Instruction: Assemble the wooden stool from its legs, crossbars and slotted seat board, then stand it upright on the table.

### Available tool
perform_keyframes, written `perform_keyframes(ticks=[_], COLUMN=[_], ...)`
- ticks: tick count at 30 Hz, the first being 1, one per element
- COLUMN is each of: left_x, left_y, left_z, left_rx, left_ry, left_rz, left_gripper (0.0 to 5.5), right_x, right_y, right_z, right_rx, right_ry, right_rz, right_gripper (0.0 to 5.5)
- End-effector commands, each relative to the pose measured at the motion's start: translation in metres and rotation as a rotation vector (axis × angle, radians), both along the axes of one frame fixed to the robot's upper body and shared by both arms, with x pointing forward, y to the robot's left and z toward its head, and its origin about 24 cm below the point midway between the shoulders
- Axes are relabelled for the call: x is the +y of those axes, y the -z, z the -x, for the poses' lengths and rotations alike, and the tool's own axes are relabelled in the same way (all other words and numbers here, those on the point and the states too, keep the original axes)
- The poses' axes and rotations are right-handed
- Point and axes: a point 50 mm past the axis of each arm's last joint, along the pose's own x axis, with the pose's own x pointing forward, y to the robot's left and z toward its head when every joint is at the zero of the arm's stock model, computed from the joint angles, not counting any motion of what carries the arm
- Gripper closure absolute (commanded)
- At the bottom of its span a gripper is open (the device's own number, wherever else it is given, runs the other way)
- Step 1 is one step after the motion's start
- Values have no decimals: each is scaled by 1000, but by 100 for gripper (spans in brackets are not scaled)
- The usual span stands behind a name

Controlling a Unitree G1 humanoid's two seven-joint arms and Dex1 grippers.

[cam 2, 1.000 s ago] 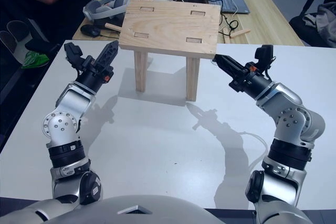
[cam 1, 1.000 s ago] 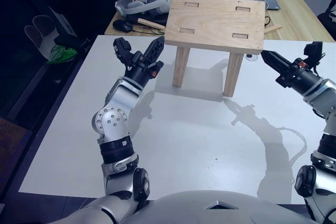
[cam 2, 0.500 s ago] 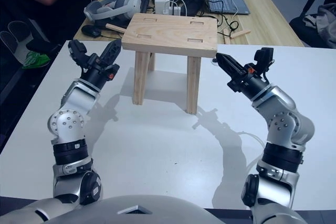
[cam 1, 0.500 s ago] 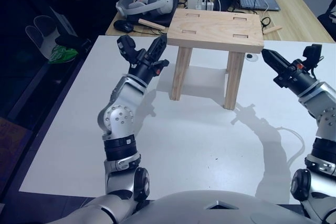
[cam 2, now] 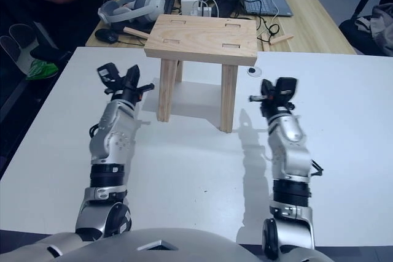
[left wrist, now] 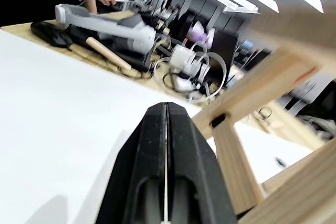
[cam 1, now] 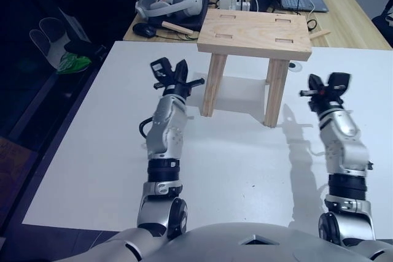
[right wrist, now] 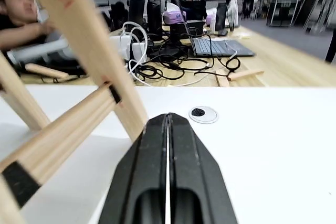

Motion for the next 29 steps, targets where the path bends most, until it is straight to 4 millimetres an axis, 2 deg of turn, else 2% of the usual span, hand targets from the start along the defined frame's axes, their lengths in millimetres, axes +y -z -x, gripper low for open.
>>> perform_keyframes(ticks=[1,9,17,23,29], left_x=[-8,-17,-13,-35,-32], left_y=[-7,-17,-19,-24,-21], left_z=[-13,-15,-11,-14,-14], left_rx=[-35,-123,-155,-190,-204], left_ry=[-8,18,-1,92,85], left_rz=[17,88,54,102,78], left_gripper=[547,547,547,547,547], right_x=[-13,-19,-14,-26,-24], right_y=[-1,-5,-5,-4,-1], right_z=[-10,-14,-20,-14,-15], right_rx=[-15,-58,-55,-52,-43], right_ry=[52,71,27,68,63], right_rz=[49,41,49,53,43], right_gripper=[550,550,550,550,550])
